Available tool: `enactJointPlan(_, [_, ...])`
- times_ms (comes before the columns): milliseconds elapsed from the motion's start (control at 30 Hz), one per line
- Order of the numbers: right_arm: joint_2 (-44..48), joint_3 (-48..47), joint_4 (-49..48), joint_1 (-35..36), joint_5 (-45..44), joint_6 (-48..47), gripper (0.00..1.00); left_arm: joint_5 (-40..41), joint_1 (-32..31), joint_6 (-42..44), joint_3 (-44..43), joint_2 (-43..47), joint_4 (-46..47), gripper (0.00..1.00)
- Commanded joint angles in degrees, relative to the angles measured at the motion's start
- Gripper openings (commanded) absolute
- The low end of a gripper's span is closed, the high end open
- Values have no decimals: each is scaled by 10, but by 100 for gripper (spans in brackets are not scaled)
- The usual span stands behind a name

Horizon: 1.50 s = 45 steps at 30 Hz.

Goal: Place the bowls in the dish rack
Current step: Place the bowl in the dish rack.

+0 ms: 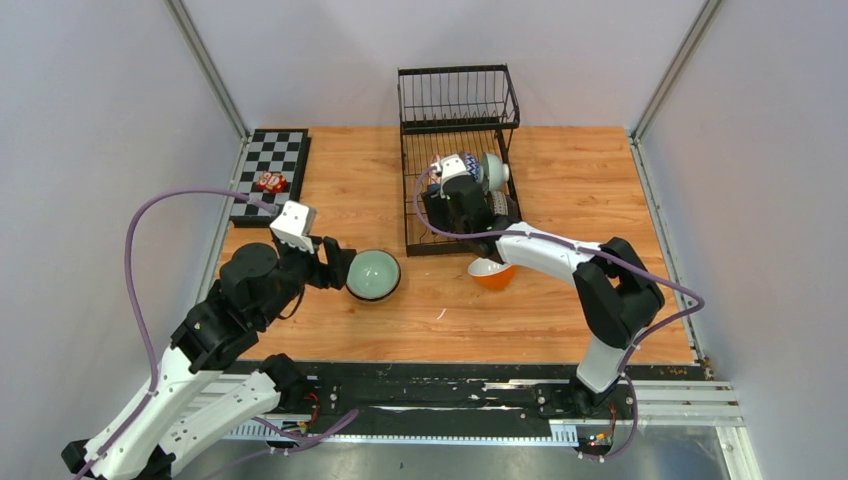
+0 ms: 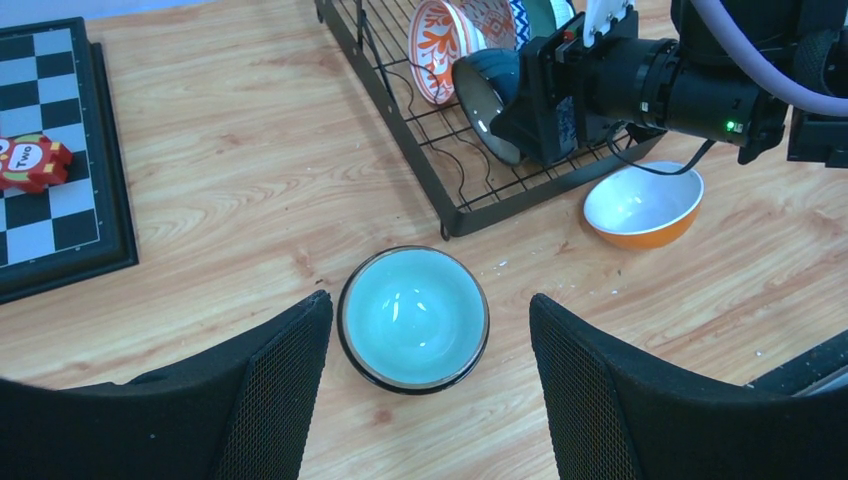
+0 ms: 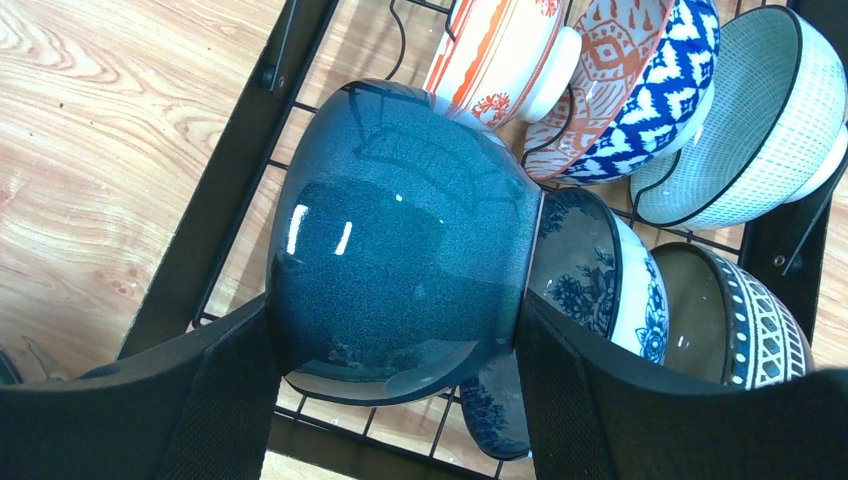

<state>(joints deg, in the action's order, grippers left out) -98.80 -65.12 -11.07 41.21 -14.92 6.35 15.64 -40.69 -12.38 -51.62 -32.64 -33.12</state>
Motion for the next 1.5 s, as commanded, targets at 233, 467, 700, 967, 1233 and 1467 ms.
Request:
enactJointPlan(233, [-29, -46, -3, 22, -44, 7, 3, 1, 1, 9, 12, 15, 5, 73])
enactJointPlan(467, [-50, -58, 16, 26, -37, 37, 3, -2, 1, 8, 13, 17, 5, 73])
enactJointPlan(700, [-70, -71, 34, 28, -28, 73, 3, 1, 1, 8, 13, 18, 4, 73])
enactJointPlan(967, [-82, -78, 60, 28, -29, 117, 3, 3, 1, 8, 14, 21, 3, 73])
enactJointPlan(1233, [-73, -76, 71, 27, -42, 133, 13, 3, 1, 7, 14, 21, 3, 73])
enactJointPlan(1467, [-65, -72, 75, 28, -57, 136, 44, 4, 1, 7, 14, 22, 2, 73])
